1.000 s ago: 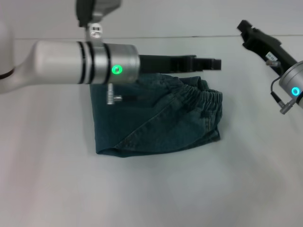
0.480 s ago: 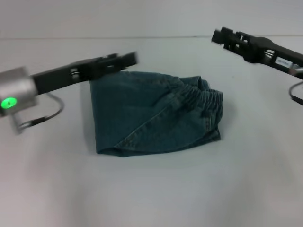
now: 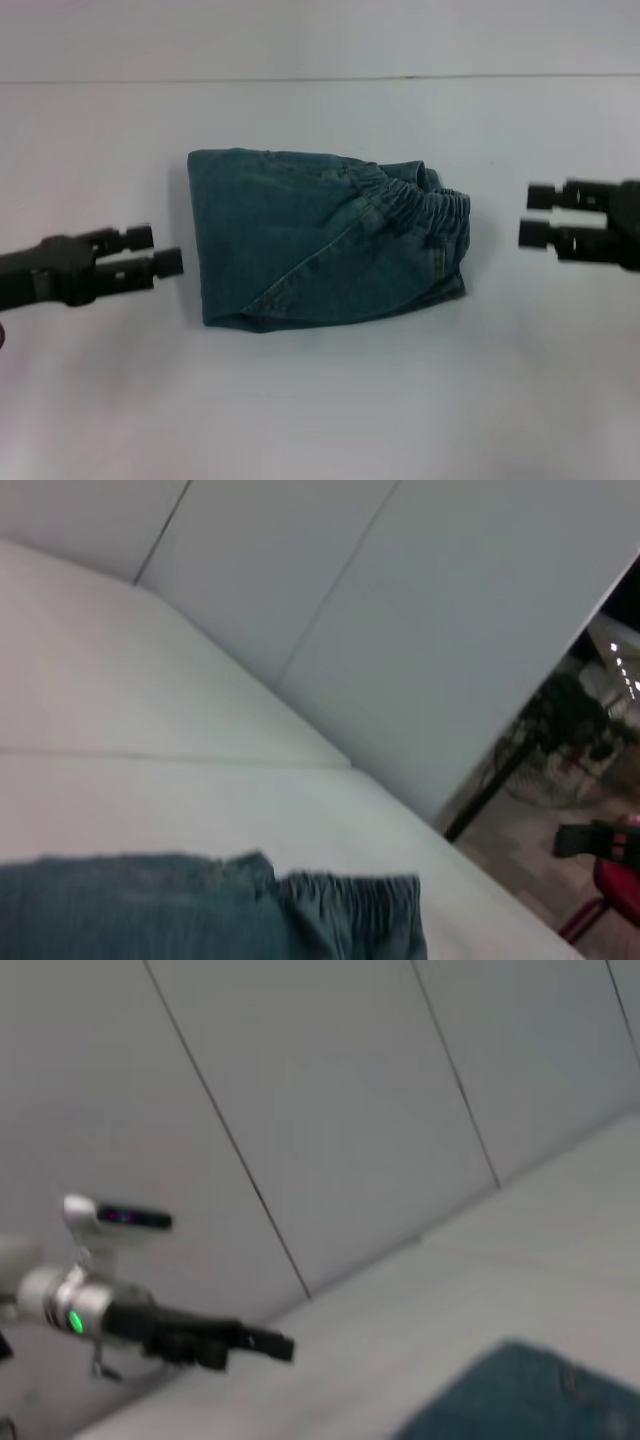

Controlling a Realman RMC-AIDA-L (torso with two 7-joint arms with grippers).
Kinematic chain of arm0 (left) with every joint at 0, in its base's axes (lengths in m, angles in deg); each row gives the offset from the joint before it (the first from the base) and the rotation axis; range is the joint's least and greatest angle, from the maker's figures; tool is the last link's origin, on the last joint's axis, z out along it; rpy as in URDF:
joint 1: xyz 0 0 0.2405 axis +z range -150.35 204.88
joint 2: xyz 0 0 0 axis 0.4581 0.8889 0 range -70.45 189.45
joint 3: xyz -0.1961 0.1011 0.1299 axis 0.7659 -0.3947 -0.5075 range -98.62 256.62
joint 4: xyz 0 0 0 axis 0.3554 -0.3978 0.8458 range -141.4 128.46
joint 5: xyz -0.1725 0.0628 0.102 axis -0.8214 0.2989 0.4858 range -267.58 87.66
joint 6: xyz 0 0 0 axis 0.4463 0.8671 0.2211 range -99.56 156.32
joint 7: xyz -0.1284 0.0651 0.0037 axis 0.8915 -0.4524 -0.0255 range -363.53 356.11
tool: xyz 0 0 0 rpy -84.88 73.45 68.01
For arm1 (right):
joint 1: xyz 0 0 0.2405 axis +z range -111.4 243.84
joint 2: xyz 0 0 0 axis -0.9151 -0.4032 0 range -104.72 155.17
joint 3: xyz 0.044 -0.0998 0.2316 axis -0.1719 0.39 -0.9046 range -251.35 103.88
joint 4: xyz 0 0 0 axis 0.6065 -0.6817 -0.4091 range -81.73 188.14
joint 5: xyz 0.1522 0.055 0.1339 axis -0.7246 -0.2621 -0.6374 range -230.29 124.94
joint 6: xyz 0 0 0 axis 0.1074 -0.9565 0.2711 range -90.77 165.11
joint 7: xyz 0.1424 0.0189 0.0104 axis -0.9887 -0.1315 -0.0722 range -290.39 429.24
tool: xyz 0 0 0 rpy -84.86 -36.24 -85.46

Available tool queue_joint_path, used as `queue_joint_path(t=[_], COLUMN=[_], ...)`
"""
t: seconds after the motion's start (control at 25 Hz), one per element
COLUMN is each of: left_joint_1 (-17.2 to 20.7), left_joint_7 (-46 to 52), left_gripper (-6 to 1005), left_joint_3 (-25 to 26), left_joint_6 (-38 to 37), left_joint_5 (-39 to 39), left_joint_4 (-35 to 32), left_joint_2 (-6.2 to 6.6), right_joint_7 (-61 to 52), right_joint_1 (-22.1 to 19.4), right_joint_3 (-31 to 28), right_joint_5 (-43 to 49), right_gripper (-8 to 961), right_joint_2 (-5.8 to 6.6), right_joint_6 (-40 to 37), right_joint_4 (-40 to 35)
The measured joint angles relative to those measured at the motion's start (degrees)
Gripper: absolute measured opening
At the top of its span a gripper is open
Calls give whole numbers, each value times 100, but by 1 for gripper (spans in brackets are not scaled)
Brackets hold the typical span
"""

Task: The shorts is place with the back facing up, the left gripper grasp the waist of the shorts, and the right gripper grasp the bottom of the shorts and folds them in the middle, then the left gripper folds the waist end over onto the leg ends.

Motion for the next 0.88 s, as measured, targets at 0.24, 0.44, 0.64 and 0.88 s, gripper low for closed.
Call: queue_joint_path(t=[0.24, 0.44, 0.64, 0.88], left_joint_1=[-126, -231, -272, -337], left_joint_7=[99, 150, 226, 279], left_gripper=[899, 900, 900, 899], left_joint_3=[-12, -54, -175, -332], left_joint_6=[73, 82, 51, 78], left_joint_5=[582, 664, 669, 673], left_joint_4=[18, 27, 26, 27], left_joint_2=[9, 26, 31, -19], right_joint_7=[-5, -33, -58, -79], right_joint_1=[-33, -23, -39, -40], right_joint_3=[-38, -28, 15, 26], right_joint_5=[712, 835, 838, 838], right_gripper=[747, 746, 745, 745], right_joint_2=[-79, -125, -130, -146], right_joint_6=[346, 510, 537, 541], right_joint_4=[32, 37, 35, 37])
